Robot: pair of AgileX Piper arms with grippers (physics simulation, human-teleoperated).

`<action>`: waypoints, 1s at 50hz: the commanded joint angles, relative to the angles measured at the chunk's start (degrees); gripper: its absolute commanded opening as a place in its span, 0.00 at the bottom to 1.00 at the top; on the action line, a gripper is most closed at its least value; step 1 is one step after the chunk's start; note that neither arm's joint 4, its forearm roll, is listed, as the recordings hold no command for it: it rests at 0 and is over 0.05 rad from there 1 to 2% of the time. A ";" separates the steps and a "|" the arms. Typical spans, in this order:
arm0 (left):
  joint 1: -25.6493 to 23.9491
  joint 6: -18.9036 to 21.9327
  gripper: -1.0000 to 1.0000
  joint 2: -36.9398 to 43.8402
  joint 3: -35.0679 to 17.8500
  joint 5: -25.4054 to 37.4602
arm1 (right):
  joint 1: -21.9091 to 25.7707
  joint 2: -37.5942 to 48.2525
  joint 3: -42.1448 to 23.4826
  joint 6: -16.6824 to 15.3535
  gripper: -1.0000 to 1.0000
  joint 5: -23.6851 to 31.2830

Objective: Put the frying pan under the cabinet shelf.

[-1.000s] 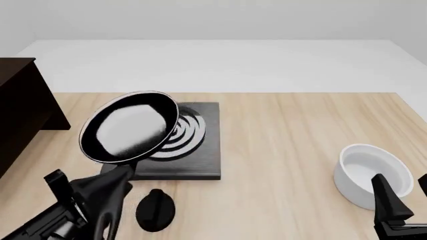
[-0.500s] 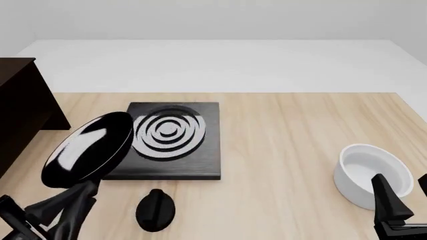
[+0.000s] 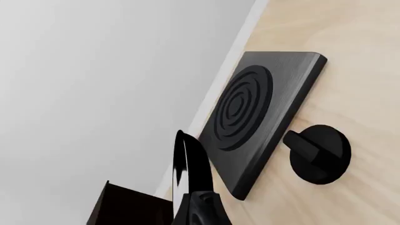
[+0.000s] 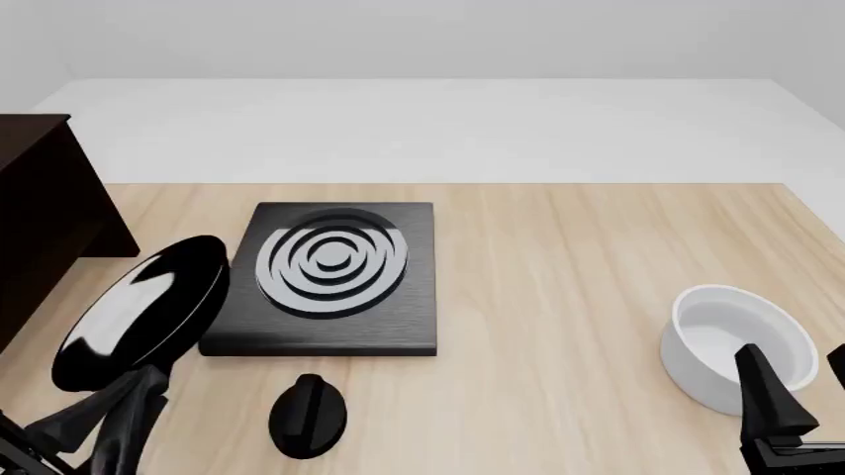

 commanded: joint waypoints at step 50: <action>14.22 -10.00 0.00 52.75 0.00 -47.72 | 0.00 -0.01 0.00 -0.01 1.00 0.00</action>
